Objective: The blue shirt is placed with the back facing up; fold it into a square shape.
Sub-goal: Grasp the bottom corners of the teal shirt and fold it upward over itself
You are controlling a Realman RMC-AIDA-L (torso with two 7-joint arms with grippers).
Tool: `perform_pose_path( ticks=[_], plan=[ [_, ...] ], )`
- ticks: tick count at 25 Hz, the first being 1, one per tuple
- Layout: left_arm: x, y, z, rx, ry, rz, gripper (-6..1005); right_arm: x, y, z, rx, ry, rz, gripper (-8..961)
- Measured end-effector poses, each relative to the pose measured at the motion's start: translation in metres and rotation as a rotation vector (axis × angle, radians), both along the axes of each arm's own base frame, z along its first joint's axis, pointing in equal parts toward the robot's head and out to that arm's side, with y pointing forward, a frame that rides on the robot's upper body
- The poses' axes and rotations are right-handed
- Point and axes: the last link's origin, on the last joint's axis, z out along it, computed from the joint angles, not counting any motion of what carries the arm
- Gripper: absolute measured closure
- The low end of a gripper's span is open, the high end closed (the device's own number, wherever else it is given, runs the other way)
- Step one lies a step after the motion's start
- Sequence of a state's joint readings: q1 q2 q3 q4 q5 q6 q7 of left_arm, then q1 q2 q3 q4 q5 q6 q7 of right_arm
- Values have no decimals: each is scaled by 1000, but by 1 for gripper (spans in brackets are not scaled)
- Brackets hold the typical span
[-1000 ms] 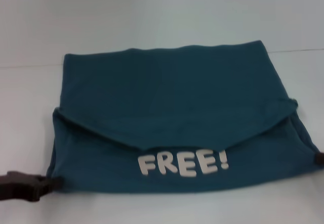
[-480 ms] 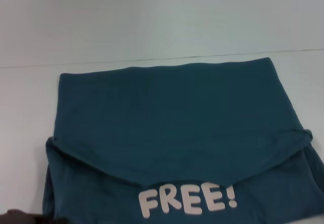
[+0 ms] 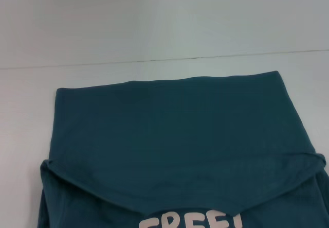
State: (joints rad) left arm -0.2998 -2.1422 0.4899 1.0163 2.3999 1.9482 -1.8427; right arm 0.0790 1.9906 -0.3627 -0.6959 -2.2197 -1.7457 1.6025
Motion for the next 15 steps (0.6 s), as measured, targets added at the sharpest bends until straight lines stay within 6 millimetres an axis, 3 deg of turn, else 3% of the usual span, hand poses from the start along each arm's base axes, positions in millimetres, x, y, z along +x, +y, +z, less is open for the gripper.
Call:
perform_pose_path(
  ticks=[4, 7, 15],
  plan=[
    [-1, -1, 2, 2, -1, 1, 960, 1, -3, 2, 21, 4, 1, 931],
    [4, 11, 6, 14, 4, -28, 959, -2, 7, 7, 62, 15, 16, 924],
    [22, 75, 25, 141, 6, -81, 959, -17, 66, 26, 207, 14, 74, 904]
  ],
)
